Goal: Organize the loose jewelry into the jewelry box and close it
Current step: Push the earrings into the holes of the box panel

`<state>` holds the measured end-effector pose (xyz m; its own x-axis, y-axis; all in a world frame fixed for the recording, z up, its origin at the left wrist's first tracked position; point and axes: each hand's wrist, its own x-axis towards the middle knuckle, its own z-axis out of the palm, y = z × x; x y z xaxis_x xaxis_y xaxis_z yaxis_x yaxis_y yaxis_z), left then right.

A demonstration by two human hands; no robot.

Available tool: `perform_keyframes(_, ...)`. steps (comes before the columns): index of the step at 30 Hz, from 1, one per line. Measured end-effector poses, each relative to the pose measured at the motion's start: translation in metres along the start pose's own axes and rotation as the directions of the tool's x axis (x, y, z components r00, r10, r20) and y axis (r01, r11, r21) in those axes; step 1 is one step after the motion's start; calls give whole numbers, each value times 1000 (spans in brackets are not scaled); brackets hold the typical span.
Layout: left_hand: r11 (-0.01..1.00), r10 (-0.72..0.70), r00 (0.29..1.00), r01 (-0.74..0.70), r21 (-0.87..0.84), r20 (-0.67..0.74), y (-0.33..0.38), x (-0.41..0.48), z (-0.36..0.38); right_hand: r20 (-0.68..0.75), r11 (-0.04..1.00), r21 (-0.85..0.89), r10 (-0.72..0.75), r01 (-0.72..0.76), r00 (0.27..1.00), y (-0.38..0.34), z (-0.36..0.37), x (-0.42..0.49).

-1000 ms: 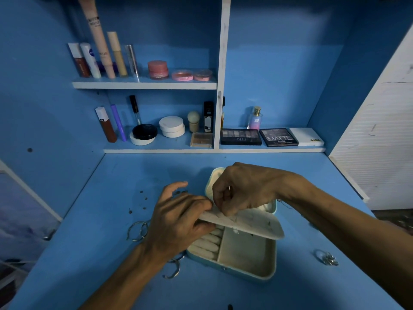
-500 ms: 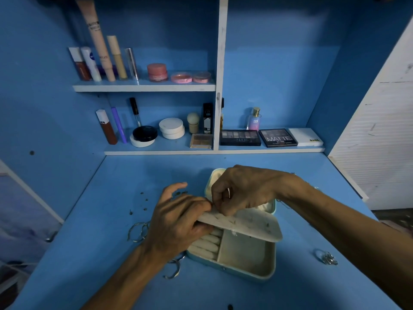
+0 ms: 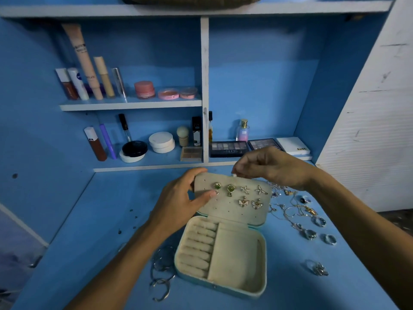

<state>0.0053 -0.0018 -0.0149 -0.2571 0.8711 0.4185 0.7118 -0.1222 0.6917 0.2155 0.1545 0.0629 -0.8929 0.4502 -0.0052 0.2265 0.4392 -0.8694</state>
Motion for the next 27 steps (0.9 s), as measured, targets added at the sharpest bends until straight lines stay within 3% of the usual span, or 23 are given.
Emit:
perform_keyframes(5, 996, -81, 995, 83, -36, 63, -2, 14, 11, -94, 990, -140, 22, -35, 995, 16, -6, -1)
perform_keyframes(18, 975, -165, 973, 137, 173, 164, -26, 16, 22, -220, 964, -191, 140, -183, 965, 51, 4, 13)
perform_keyframes(27, 988, -132, 987, 123, 95, 95, -19, 15, 21, -230, 985, -83, 128, -151, 965, 54, 0, 12)
